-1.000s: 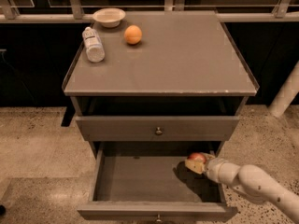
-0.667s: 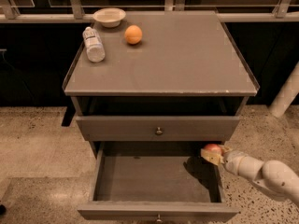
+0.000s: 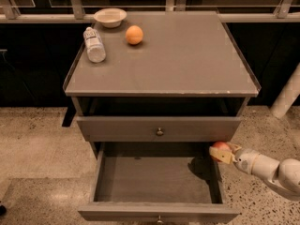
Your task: Pick apple from middle drawer and place on counter
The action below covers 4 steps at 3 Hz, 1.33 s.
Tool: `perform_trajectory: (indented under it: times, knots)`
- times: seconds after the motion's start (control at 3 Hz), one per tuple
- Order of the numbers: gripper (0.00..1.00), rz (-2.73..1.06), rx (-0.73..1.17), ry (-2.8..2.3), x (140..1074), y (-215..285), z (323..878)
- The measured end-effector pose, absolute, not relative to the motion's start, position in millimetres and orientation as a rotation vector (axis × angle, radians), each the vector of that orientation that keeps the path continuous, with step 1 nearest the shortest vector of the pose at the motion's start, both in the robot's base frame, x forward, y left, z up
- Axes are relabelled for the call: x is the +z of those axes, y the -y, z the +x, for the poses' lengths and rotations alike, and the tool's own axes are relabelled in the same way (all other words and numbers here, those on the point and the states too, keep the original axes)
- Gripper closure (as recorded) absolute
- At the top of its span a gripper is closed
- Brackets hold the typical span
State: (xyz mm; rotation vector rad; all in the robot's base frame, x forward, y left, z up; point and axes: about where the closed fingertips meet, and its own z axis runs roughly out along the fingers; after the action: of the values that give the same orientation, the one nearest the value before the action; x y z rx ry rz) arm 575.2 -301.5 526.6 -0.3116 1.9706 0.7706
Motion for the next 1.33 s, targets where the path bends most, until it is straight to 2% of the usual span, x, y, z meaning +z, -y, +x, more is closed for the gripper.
perform_trajectory:
  times: [0.33, 1.33]
  knots:
    - [1.0, -0.293, 0.773, -1.973, 538.5, 283.4, 567.8]
    - [1.0, -0.278, 0.754, -1.971, 553.9, 270.4, 558.6]
